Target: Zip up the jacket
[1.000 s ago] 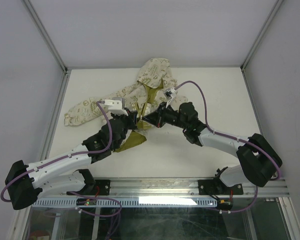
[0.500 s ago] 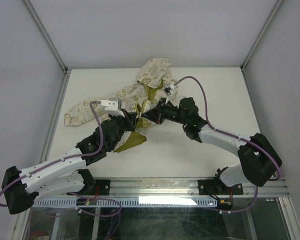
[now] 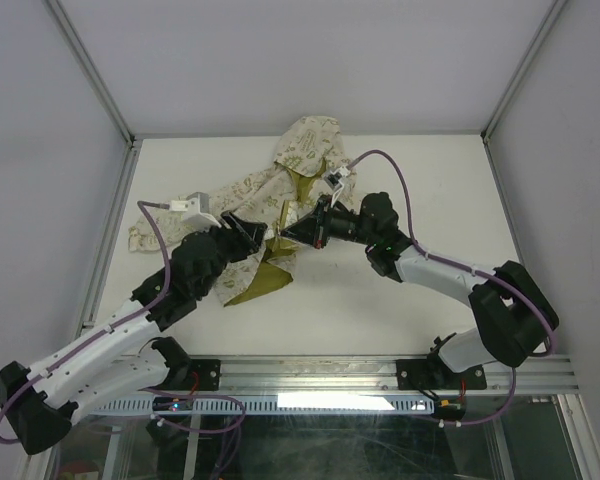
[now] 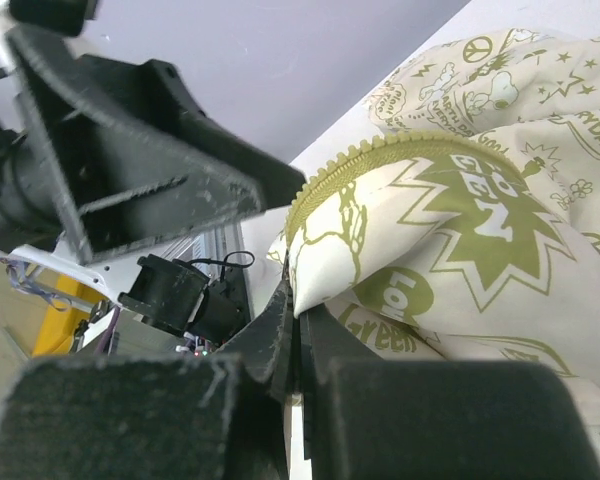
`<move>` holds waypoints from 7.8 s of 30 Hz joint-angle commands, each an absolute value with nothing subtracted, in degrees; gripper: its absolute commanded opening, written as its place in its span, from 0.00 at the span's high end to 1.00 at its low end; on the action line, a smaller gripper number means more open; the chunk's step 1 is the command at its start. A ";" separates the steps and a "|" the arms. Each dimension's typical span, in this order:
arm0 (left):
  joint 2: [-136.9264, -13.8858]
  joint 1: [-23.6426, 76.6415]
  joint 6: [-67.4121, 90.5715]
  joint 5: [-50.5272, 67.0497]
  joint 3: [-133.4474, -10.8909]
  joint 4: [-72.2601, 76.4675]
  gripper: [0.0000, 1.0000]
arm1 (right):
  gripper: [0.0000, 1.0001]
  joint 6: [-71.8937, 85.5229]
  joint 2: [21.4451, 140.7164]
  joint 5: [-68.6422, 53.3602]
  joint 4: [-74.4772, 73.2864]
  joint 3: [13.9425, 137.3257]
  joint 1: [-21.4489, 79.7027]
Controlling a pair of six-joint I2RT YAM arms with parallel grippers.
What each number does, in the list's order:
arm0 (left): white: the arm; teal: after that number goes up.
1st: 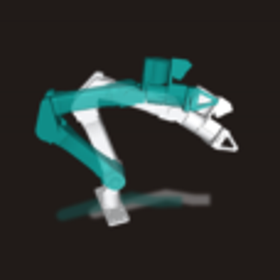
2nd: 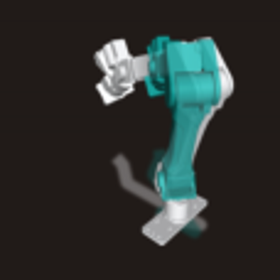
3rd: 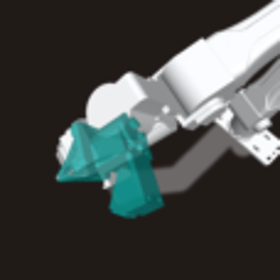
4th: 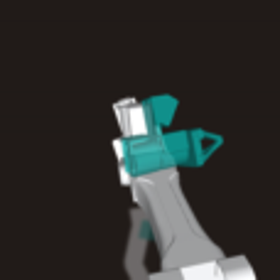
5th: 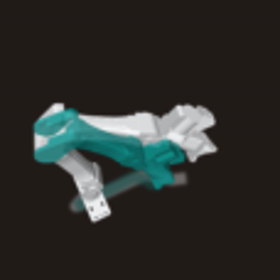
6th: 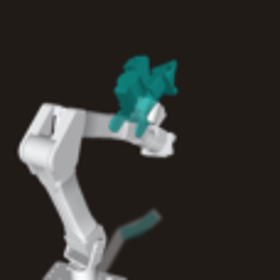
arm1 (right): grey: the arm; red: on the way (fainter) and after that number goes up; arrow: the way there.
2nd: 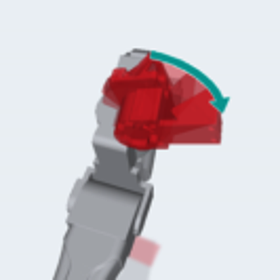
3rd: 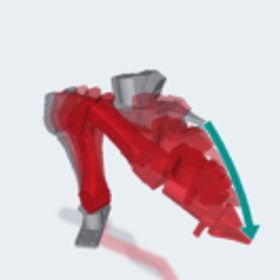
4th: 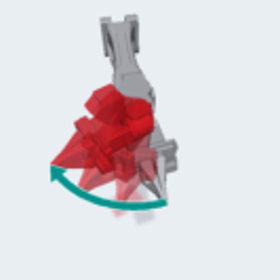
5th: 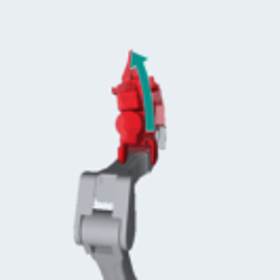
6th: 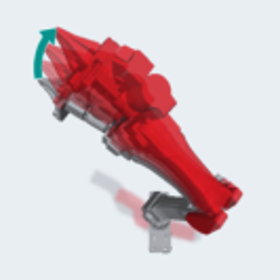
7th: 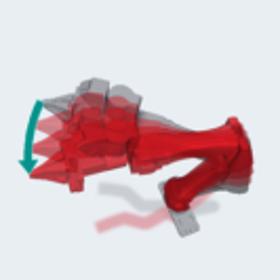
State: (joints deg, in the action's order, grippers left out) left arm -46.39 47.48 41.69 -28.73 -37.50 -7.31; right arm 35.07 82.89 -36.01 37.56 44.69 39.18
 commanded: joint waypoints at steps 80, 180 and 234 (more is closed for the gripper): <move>-54.87 30.15 53.49 15.52 -56.63 -29.34 1.00 | 0.49 -14.78 70.25 -34.72 -2.01 59.15 40.36; -56.95 30.15 46.60 18.07 -56.86 -32.68 1.00 | 0.64 -13.82 76.49 -27.17 -2.98 61.38 49.13; -51.90 30.23 37.16 19.31 -53.54 -62.76 1.00 | 1.00 -10.41 94.62 -14.22 -20.82 82.95 32.50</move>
State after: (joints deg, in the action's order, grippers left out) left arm -55.00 30.26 39.68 18.57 -52.77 -51.59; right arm -13.61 93.38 -21.98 -20.78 77.30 39.13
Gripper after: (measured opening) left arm 0.009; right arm 0.007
